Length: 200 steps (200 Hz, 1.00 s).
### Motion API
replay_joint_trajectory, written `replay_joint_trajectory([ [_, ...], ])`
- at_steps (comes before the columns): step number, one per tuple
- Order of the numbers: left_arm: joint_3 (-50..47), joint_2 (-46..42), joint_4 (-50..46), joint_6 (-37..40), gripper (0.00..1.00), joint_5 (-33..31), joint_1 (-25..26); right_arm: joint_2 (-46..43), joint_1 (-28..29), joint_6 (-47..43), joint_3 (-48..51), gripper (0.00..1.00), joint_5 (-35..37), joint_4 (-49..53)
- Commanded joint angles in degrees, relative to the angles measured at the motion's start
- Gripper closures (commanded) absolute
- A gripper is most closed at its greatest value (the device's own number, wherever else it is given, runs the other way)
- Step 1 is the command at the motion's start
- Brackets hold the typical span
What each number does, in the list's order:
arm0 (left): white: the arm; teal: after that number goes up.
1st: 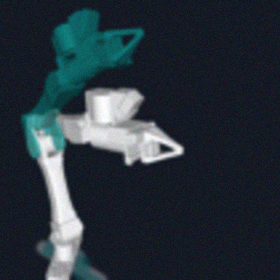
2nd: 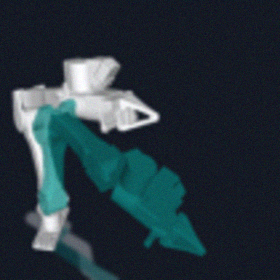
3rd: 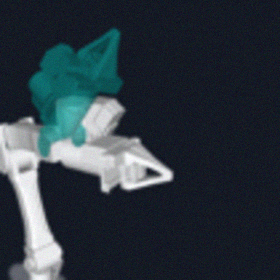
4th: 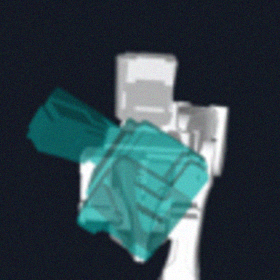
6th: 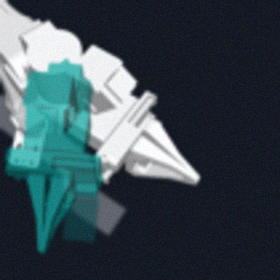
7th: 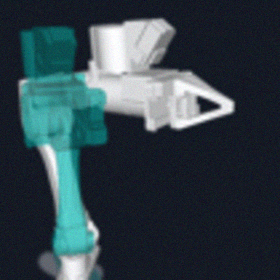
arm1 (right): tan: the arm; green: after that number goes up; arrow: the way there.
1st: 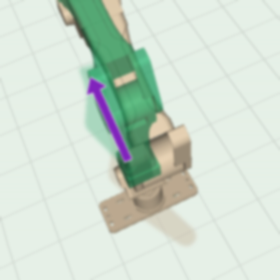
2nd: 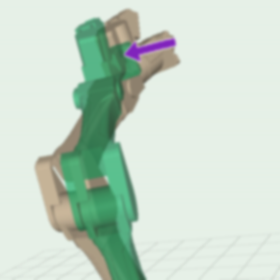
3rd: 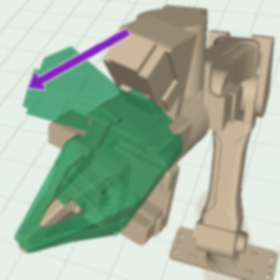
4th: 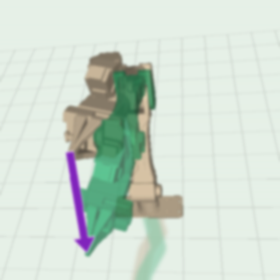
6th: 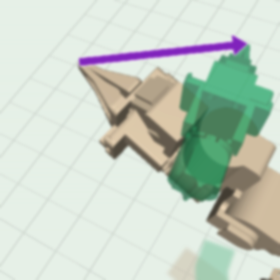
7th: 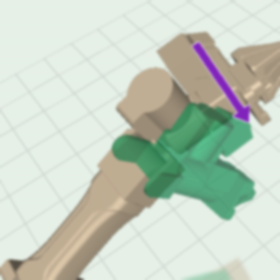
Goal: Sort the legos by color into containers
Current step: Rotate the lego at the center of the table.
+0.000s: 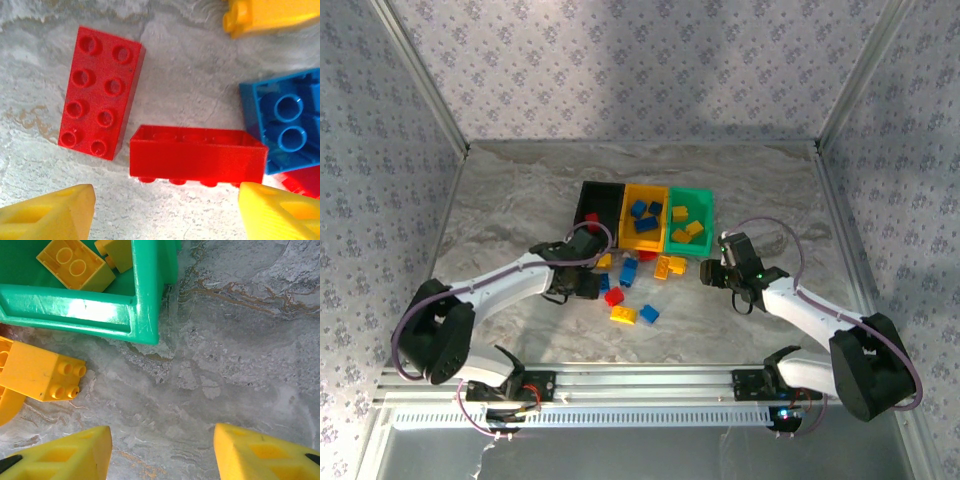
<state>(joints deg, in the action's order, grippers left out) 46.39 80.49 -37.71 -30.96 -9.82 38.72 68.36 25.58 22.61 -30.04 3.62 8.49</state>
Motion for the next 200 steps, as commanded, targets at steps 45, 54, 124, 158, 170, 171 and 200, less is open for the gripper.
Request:
replay_joint_trajectory([
  [45,-4.30,-2.84,1.16,-0.76,0.16,2.05,-2.48,-0.34,-0.23,-0.11,0.27,0.42,-0.50,-0.32],
  [54,-4.43,-2.62,1.84,-1.12,0.14,1.75,-3.17,-0.33,-0.27,-0.14,0.25,0.42,-0.46,-0.32],
  [124,-1.41,-3.85,4.33,1.14,0.14,3.90,-10.35,-0.61,-0.20,-0.05,0.45,0.42,-0.30,-0.45],
  [158,0.69,-0.74,4.98,2.80,0.15,5.26,-12.64,-0.33,-0.20,-0.11,0.32,0.42,-0.52,-0.34],
  [170,2.08,2.00,4.05,3.51,0.15,5.17,-13.63,-0.46,-0.22,-0.11,0.34,0.42,-0.43,-0.36],
  [171,2.19,2.28,4.05,3.57,0.15,5.17,-13.69,-0.44,-0.20,-0.11,0.34,0.42,-0.40,-0.38],
  [200,3.49,6.48,5.86,4.83,0.14,5.51,-14.37,-0.42,-0.23,-0.14,0.30,0.42,-0.45,-0.41],
])
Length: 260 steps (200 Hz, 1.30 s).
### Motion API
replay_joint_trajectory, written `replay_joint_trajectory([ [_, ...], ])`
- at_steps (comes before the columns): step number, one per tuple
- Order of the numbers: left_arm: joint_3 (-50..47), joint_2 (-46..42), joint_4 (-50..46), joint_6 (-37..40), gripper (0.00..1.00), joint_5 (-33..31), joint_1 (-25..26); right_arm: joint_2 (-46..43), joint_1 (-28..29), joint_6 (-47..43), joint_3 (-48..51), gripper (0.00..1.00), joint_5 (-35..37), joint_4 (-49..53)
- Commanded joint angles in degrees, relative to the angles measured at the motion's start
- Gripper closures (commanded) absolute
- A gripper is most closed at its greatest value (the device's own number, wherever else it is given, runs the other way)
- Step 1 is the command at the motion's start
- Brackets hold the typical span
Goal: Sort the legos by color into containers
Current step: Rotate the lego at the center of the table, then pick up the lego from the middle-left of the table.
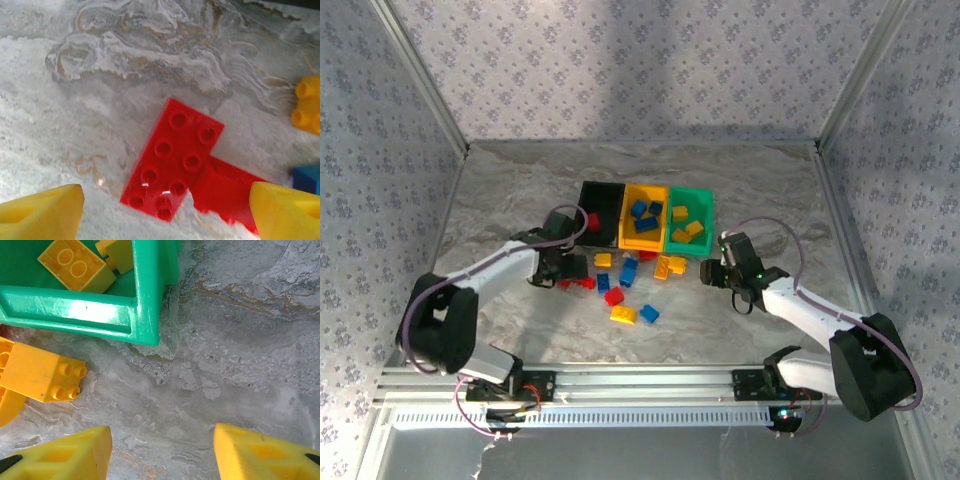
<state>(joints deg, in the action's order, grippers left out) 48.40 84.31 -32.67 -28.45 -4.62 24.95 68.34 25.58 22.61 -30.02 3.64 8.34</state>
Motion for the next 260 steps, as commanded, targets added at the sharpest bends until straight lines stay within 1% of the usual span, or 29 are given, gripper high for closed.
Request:
replay_joint_trajectory([
  [1,1.50,2.77,0.88,2.37,0.14,0.31,-0.60,-0.40,-0.25,-0.17,0.30,0.42,-0.43,-0.26],
  [40,3.64,6.27,-0.07,3.00,0.18,-0.35,-0.74,-0.31,-0.19,-0.12,0.31,0.42,-0.34,-0.19],
  [75,0.74,6.30,0.22,2.30,0.21,0.93,-0.51,-0.05,-0.27,-0.11,0.14,0.42,-0.23,-0.35],
  [114,-2.35,5.37,0.64,2.09,0.25,-1.66,0.09,0.38,-0.26,-0.11,-0.03,0.42,-0.36,-0.36],
  [131,-1.22,5.65,0.14,1.95,0.30,-1.96,0.10,0.48,-0.20,-0.11,-0.12,0.42,-0.41,-0.31],
  [140,-0.68,5.69,0.25,1.87,0.35,-1.68,0.10,0.44,-0.25,-0.11,-0.10,0.42,-0.39,-0.26],
  [157,0.31,5.69,0.59,1.88,0.50,-0.95,0.24,0.23,-0.23,-0.11,-0.04,0.42,-0.26,-0.17],
  [166,0.85,5.82,0.59,2.03,0.54,-0.87,0.40,0.07,-0.25,-0.03,0.14,0.42,-0.20,-0.17],
  [183,2.03,5.86,0.11,2.41,0.67,-1.03,0.71,-0.13,-0.19,-0.02,0.19,0.42,-0.18,-0.16],
  [191,2.73,5.76,-0.22,2.60,0.69,-1.20,0.95,-0.14,-0.26,-0.02,0.23,0.42,-0.16,-0.18],
  [196,3.10,5.62,-0.35,2.69,0.73,-1.27,1.06,-0.13,-0.21,-0.02,0.23,0.42,-0.16,-0.29],
  [205,3.96,5.28,-1.09,2.85,0.75,-1.52,1.39,-0.05,-0.20,-0.03,0.22,0.42,-0.17,-0.30],
  [243,9.86,3.08,-3.27,3.73,0.76,-2.19,3.01,0.39,-0.12,-0.11,-0.04,0.42,-0.53,-0.36],
  [260,13.21,3.92,-2.99,4.73,0.76,-2.07,3.39,0.48,-0.09,-0.11,-0.04,0.42,-0.48,-0.36],
])
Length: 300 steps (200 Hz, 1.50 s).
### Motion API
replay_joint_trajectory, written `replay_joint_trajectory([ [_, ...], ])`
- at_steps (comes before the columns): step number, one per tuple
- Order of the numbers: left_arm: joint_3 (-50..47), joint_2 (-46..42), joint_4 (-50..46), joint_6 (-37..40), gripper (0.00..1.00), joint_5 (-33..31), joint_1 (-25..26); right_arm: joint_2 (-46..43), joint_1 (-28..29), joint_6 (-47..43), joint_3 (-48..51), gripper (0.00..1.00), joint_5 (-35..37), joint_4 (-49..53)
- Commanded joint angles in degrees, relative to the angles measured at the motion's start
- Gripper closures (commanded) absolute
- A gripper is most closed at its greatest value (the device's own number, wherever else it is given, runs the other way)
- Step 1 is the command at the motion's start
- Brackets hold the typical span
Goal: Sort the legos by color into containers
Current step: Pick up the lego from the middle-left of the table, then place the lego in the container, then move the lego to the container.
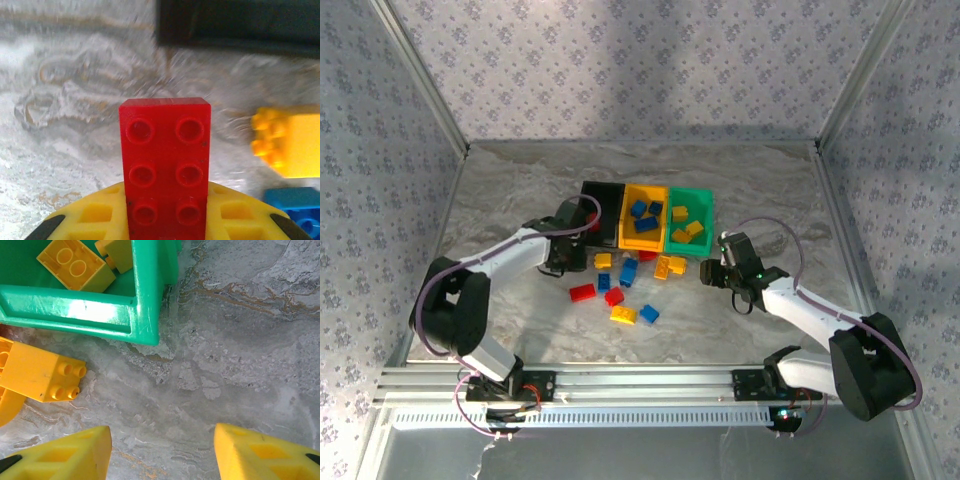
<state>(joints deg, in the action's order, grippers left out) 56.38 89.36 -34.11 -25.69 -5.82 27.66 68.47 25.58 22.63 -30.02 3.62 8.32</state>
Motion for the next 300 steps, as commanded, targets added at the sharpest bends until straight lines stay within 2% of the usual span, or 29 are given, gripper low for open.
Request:
replay_joint_trajectory([
  [1,5.50,-0.99,-1.61,2.01,0.76,-0.86,0.66,0.35,-0.05,-0.18,-0.04,0.42,-0.50,-0.37],
  [51,20.79,13.07,-3.62,6.37,0.74,-1.94,0.18,0.04,1.19,-0.22,0.05,0.42,0.24,-0.43],
  [69,23.17,16.14,-1.86,6.96,0.71,-1.28,0.09,0.56,3.24,-0.32,-0.38,0.42,1.60,-0.41],
  [74,23.60,16.71,-1.44,7.13,0.67,-1.60,0.10,0.76,3.76,-0.19,-0.58,0.42,1.25,-0.39],
  [85,24.12,17.42,-1.29,7.07,0.49,-3.01,-0.15,1.37,5.07,-0.05,-1.58,0.42,-0.81,0.24],
  [96,23.30,16.59,-0.69,7.20,0.35,-3.92,-0.25,1.88,8.05,-0.21,-3.28,0.42,-0.80,2.04],
  [115,19.57,12.42,1.41,7.54,0.23,-5.01,-0.43,2.42,14.63,-0.18,-7.38,0.42,2.39,5.92],
  [160,9.30,-0.38,5.50,6.48,0.22,-4.56,-2.78,7.13,24.33,-1.29,-17.48,0.42,2.02,8.62],
  [212,-2.10,-14.63,9.14,2.45,0.23,-1.16,-7.36,21.46,33.29,-5.49,-33.26,0.42,-3.03,11.01],
  [247,-10.37,-19.55,13.09,-1.75,0.25,4.09,-15.31,33.71,31.13,-2.20,-44.88,0.46,-7.30,9.45],
  [266,-14.15,-20.39,15.98,-2.77,0.25,8.20,-19.20,40.93,29.58,-0.11,-53.51,0.55,-8.13,11.19],
  [300,-19.33,-21.73,21.30,-1.79,0.26,10.45,-21.14,52.38,27.56,2.50,-67.76,0.71,-8.98,16.23],
])
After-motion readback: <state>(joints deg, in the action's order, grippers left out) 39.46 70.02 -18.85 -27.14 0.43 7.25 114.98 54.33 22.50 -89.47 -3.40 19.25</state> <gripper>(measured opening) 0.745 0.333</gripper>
